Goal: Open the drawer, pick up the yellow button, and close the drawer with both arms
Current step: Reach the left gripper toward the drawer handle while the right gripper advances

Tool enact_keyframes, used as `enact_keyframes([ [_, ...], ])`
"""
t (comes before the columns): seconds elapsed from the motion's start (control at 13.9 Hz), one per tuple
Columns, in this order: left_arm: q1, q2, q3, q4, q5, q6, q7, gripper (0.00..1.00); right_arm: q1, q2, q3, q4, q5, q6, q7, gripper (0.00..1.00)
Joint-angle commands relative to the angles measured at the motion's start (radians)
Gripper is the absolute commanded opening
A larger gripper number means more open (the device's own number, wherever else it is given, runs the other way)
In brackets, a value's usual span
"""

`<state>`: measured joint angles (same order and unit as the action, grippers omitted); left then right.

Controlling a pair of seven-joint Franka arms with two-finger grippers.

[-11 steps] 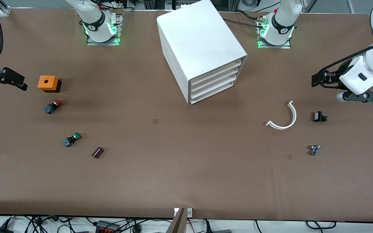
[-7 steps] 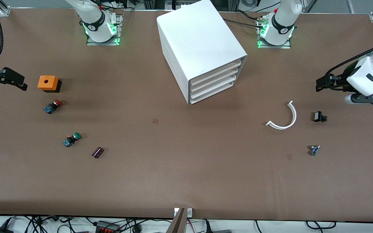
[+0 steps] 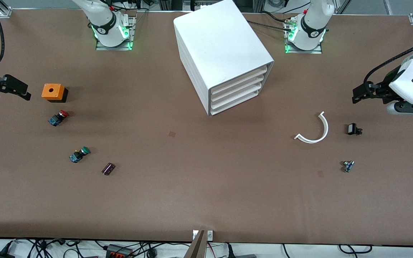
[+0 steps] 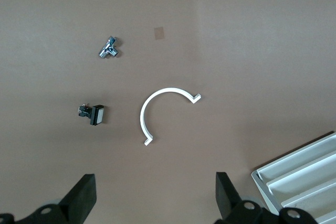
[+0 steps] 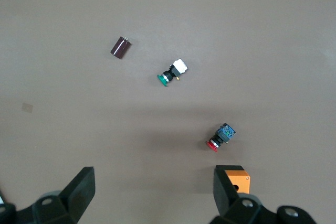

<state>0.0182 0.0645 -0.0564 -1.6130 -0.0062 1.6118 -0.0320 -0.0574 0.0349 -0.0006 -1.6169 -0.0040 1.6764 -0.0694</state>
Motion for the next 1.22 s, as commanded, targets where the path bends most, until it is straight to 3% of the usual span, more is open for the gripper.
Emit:
enact_keyframes([
  [0.0,0.003,0.001,-0.008,0.001,-0.018,-0.012,0.034,1.0,0.004,0.007,0.002,-0.009,0.003,0.008,-0.013,1.0],
  [0.14,-0.009,0.017,-0.013,0.002,-0.078,-0.079,0.146,1.0,0.013,0.008,0.004,-0.006,0.001,0.012,-0.017,1.0],
  [0.36,-0.012,0.096,-0.014,0.001,-0.272,-0.182,0.297,1.0,0.068,0.016,0.004,0.005,-0.007,0.017,-0.004,1.0],
  [0.79,-0.015,0.286,-0.031,-0.025,-0.693,-0.262,0.551,1.0,0.175,0.056,0.004,0.005,0.01,0.023,0.002,1.0],
  [0.94,-0.011,0.358,-0.042,-0.056,-0.806,-0.28,0.635,1.0,0.189,0.065,0.004,0.006,0.05,0.031,0.0,1.0],
  [1.15,-0.014,0.397,-0.043,-0.181,-0.968,-0.233,0.751,0.99,0.238,0.076,0.002,0.008,0.052,0.048,0.0,1.0],
])
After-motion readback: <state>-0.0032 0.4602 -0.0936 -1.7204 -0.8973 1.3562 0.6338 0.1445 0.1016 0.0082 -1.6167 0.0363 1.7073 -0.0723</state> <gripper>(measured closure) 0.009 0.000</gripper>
